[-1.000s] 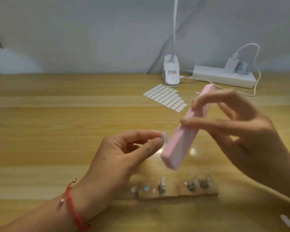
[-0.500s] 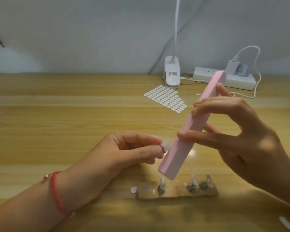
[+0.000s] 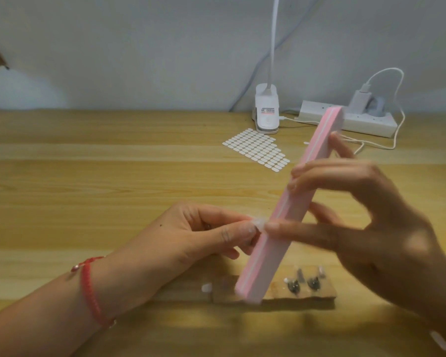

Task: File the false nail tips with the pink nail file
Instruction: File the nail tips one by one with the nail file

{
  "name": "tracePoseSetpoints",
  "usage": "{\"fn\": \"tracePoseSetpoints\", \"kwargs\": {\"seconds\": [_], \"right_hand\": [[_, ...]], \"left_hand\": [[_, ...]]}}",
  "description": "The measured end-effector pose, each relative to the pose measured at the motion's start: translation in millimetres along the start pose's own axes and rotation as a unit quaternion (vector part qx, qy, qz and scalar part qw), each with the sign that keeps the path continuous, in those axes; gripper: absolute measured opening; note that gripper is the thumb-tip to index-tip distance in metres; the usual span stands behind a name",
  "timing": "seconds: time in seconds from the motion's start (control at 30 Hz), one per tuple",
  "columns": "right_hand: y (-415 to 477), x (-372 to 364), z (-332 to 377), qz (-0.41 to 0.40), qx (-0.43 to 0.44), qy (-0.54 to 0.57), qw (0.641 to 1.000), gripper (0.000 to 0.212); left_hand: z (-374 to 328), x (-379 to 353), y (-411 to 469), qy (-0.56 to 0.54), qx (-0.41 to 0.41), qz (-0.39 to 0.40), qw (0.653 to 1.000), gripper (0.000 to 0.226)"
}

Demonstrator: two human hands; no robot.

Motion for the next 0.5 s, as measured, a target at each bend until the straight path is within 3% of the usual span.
{"fn": "tracePoseSetpoints", "kwargs": {"seconds": [0.1,0.27,0.37,0.5], "right_hand": [[3.6,-1.0,9.9,-0.001,0.027,0.016,0.999,0.042],[5.8,7.4,-6.7,-0.007,-0.034,-0.001,0.999,0.025],[7.7,-8.2,22.0,0.021,0.026,0.045,0.998,0.026],[4.7,12.5,-16.2,-0.009,-0.077,0.010,0.997,0.031]], "left_hand": [[-1.1,-2.5,-1.0,0.019,-0.017,0.000,1.000,0.018],[1.0,-3.1,0.8,0.013,-0.013,0.004,1.000,0.016],[1.3,-2.9,0.8,0.025,-0.023,0.008,0.999,0.019],[7.1,3.5,4.2,0.007,-0.007,-0.008,1.000,0.032]]}}
Point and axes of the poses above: each hand's wrist, its own y-axis towards the middle knuckle, its own x-axis out of the back of the hand, z = x × y, the point moved 7 cm from there along y, towards the middle knuckle, and after that the axes turned 14 degrees about x, right-handed, at the moved point
